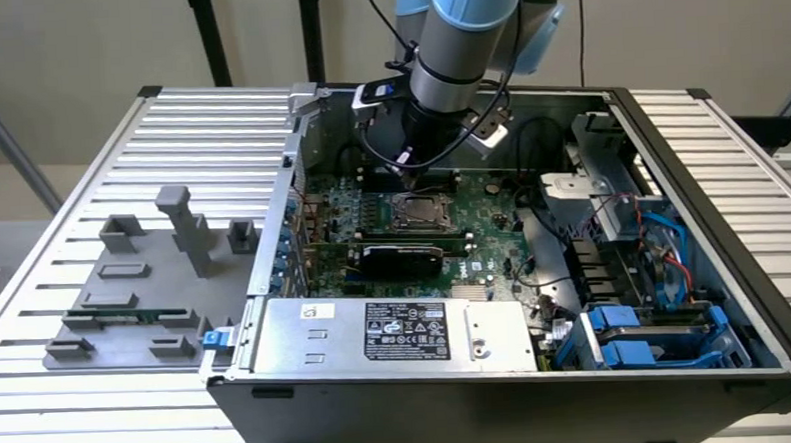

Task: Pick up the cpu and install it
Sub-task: 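Install the first cpu locking lever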

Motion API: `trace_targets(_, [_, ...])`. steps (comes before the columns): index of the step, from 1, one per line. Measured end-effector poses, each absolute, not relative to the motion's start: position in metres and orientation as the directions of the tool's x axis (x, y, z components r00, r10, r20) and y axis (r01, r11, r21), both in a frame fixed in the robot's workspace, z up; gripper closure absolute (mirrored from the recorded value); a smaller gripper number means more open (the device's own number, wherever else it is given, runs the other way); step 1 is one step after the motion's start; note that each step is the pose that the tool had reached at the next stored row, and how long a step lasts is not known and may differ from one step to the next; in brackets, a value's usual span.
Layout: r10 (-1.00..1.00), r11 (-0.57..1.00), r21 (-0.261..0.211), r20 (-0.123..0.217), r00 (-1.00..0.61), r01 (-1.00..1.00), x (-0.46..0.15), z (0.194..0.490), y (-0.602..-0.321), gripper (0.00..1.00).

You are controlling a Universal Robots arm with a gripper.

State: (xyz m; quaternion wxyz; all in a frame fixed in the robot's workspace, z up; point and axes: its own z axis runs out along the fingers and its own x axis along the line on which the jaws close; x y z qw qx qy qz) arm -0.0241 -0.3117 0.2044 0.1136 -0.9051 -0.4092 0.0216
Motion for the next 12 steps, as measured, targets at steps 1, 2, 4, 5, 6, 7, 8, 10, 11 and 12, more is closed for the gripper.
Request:
trace_targets(1, [0.746,-0.639,-0.223,0.053,0.664,0.736,-0.0241,0.2044,-0.3117,0.89])
trace_targets(2, [0.746,-0.640,-0.222,0.053,0.664,0.736,-0.0241,0.2043,-0.3117,0.89])
trace_targets(4, [0.745,-0.640,-0.221,0.051,0.665,0.735,-0.0240,0.2043,-0.3118,0.89])
trace_targets(5, [0.745,-0.641,-0.221,0.051,0.665,0.735,-0.0237,0.2042,-0.3118,0.89])
trace_targets(6, [0.745,-0.642,-0.220,0.050,0.666,0.735,-0.0234,0.2041,-0.3117,0.89])
trace_targets(7, [0.744,-0.642,-0.220,0.050,0.666,0.734,-0.0232,0.2040,-0.3117,0.89])
trace_targets(8, [0.743,-0.643,-0.220,0.050,0.667,0.733,-0.0229,0.2039,-0.3117,0.89])
trace_targets(10, [0.742,-0.645,-0.220,0.050,0.669,0.732,-0.0222,0.2036,-0.3117,0.89])
trace_targets(11, [0.741,-0.646,-0.220,0.050,0.670,0.731,-0.0218,0.2035,-0.3117,0.89])
trace_targets(12, [0.740,-0.647,-0.220,0.050,0.671,0.730,-0.0212,0.2034,-0.3117,0.89])
